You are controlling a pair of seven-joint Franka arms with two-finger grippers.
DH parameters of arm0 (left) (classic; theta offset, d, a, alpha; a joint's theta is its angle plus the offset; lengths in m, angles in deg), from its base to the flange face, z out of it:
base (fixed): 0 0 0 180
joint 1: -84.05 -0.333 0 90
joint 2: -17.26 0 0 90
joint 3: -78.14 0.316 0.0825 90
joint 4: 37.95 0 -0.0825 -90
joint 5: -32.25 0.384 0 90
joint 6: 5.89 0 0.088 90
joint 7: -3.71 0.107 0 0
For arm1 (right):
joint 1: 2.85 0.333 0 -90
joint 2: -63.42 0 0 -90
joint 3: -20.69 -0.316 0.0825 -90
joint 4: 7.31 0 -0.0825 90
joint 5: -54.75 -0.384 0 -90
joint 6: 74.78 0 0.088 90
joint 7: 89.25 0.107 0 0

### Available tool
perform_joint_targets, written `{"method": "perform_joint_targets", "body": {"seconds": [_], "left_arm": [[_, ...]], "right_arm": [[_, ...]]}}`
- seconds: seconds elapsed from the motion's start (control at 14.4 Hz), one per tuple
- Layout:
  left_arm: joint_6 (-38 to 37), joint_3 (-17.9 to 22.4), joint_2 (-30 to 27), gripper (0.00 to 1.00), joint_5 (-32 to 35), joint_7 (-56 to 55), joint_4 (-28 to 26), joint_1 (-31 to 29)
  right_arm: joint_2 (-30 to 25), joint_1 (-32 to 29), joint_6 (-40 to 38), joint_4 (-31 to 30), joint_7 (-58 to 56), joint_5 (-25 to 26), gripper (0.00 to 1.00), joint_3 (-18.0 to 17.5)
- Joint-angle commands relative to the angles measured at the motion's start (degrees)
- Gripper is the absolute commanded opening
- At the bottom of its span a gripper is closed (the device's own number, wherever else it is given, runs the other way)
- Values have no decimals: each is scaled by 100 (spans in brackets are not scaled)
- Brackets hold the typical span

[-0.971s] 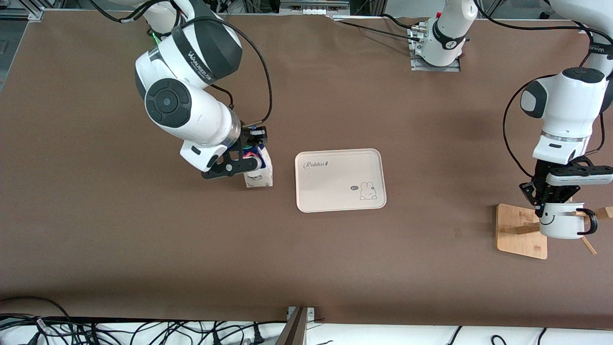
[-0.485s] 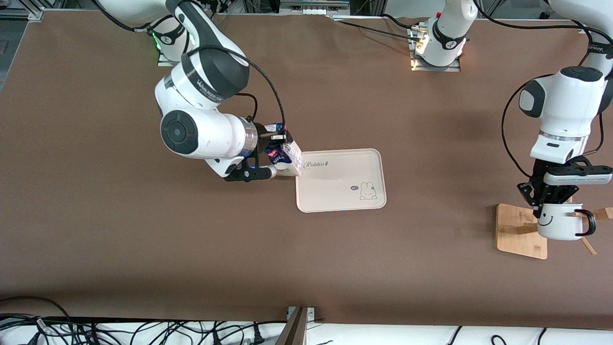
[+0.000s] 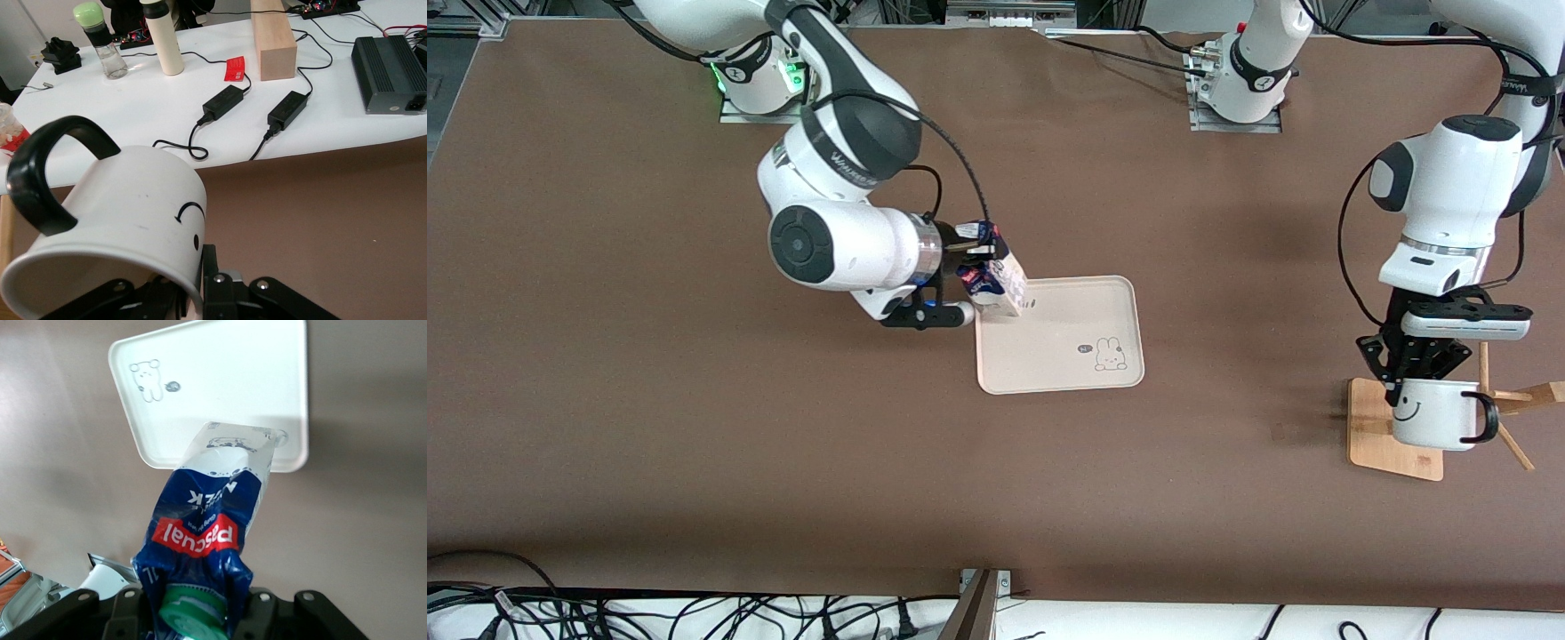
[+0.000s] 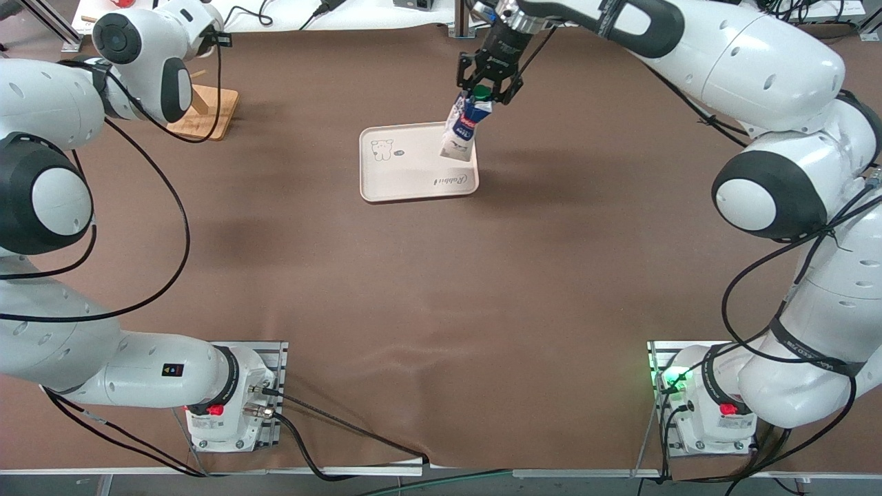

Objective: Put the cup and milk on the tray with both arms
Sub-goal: 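Carry the milk carton with the right gripper toward the white tray, then lower the carton onto the tray while the left gripper lifts the mug off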

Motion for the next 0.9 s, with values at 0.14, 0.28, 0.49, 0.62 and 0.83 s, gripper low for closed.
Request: {"method": "perform_joint_targets", "body": {"seconds": [0.14,0.28,0.49,0.62,0.83], "left_arm": [[-1486,-185,-378,0,75,-111,277,377],[-2566,-344,-396,0,67,-137,663,386],[-4281,-703,-343,0,67,-312,1296,386],[-4820,-801,-247,0,66,-313,1526,394],[-5260,-969,-62,0,75,-304,1685,447]], "right_arm": [[305,449,176,209,86,635,30,6],[375,634,211,209,112,944,30,15],[472,634,422,209,43,980,30,41],[507,582,658,209,-63,980,30,50],[560,520,861,244,-527,1015,30,261]]}}
